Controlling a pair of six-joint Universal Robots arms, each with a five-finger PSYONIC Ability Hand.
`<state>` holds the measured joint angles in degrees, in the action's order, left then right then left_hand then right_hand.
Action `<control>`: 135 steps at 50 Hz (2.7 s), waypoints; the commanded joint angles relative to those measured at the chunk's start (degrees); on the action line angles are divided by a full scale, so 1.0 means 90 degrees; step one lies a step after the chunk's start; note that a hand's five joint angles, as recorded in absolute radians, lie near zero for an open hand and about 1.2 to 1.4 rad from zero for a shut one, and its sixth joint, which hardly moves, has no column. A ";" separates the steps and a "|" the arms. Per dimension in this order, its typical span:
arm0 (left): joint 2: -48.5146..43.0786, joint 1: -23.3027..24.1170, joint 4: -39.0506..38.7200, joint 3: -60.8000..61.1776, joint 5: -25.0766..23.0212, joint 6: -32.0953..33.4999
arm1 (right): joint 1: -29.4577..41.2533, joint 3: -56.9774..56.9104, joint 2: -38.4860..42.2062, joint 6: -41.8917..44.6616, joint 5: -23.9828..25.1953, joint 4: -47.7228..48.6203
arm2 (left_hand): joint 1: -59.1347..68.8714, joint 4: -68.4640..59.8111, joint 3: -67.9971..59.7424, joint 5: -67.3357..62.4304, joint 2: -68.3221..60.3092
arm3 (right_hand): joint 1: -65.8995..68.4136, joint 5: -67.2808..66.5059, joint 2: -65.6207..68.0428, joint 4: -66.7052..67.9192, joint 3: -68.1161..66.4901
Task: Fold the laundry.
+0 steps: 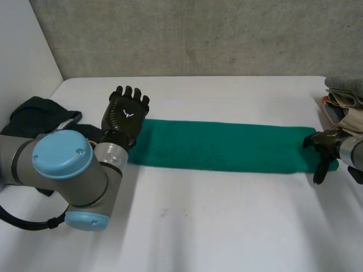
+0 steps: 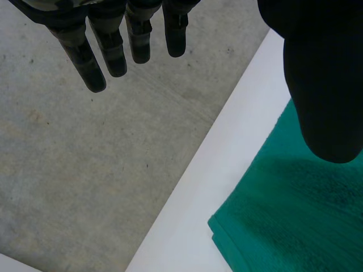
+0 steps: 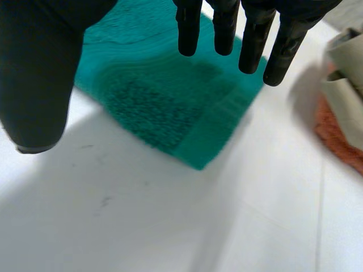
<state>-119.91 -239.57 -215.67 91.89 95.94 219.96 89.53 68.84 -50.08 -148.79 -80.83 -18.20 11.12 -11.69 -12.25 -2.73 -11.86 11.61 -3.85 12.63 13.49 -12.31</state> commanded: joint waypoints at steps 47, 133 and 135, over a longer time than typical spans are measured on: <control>0.1517 -0.0500 0.0350 0.1050 -0.0015 -0.0699 | 0.1925 0.0945 -0.1116 0.2450 0.0640 0.3398 | -0.0101 0.0164 0.0226 0.0279 0.0183 | 0.7599 -0.7350 0.7486 0.7390 -0.7521; 0.1097 0.0876 0.0369 0.0182 0.0043 -0.0933 | 0.2617 0.1687 -0.1576 0.0419 0.1362 0.2676 | -0.0101 0.0164 0.0226 0.0279 0.0183 | 0.7599 -0.7350 0.7486 0.7390 -0.7521; 0.1087 0.0896 0.0379 0.0103 0.0043 -0.1031 | 0.2902 0.1658 -0.1293 0.0419 0.1500 0.2647 | -0.0101 0.0164 0.0226 0.0279 0.0183 | 0.7599 -0.7350 0.7486 0.7390 -0.7521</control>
<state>-110.01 -231.91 -212.37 94.90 96.23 212.83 104.73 86.24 -66.13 -144.00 -73.69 5.29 11.11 -11.69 -12.25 -2.73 -11.86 54.90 -56.26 67.51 68.06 -67.83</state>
